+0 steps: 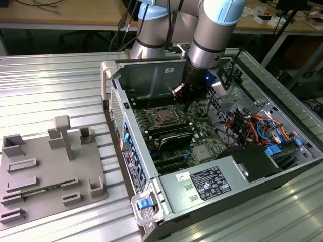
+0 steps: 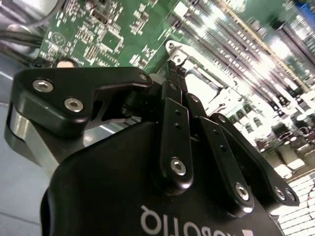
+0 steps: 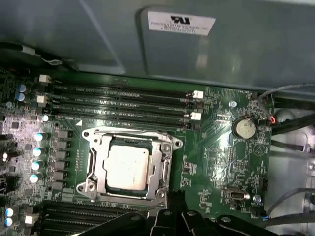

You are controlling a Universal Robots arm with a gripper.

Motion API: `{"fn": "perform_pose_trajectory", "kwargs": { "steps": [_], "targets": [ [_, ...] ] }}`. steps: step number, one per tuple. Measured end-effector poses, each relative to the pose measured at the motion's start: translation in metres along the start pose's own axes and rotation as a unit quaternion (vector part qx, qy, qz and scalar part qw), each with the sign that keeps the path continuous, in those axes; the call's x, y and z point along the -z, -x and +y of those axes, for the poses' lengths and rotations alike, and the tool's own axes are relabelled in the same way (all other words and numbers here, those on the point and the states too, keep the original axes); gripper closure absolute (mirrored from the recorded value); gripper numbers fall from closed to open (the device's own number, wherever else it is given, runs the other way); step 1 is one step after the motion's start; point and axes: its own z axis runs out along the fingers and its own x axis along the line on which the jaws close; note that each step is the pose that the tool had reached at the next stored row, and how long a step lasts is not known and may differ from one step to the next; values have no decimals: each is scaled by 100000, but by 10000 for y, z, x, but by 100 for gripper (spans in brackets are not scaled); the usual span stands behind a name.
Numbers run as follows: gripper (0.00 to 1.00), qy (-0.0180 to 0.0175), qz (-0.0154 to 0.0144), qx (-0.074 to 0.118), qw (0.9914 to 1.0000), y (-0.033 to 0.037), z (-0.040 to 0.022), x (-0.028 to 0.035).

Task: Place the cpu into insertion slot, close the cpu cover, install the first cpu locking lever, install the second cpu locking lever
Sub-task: 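Install the second cpu locking lever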

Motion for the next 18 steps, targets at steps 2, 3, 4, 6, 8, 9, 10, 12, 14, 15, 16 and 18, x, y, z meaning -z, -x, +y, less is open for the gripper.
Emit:
{"fn": "perform_pose_trajectory", "kwargs": {
  "steps": [2, 3, 4, 6, 8, 9, 10, 12, 14, 15, 16, 18],
  "targets": [
    [89, -116, 11, 3, 100000, -6, -48, -2],
    [89, -151, 18, 6, 100000, -14, -67, -4],
    [89, -179, 19, 4, 100000, -24, -82, -8],
    [89, -203, 23, 1, 100000, -51, -102, -18],
    [89, -202, 25, 6, 100000, -113, -114, -32],
    [89, -201, 37, 7, 100000, -130, -118, -36],
    [89, -194, 102, 6, 100000, -176, -117, -47],
    [89, -148, 509, -4, 99999, -249, -110, -65],
    [89, -101, 945, -1, 99995, -293, -105, -79],
    [89, -74, 1202, -2, 99993, -314, -103, -88],
    [89, -61, 1378, -1, 99990, -337, -101, -102],
    [89, -41, 1611, -4, 99987, -400, -94, -138]
  ]
}}
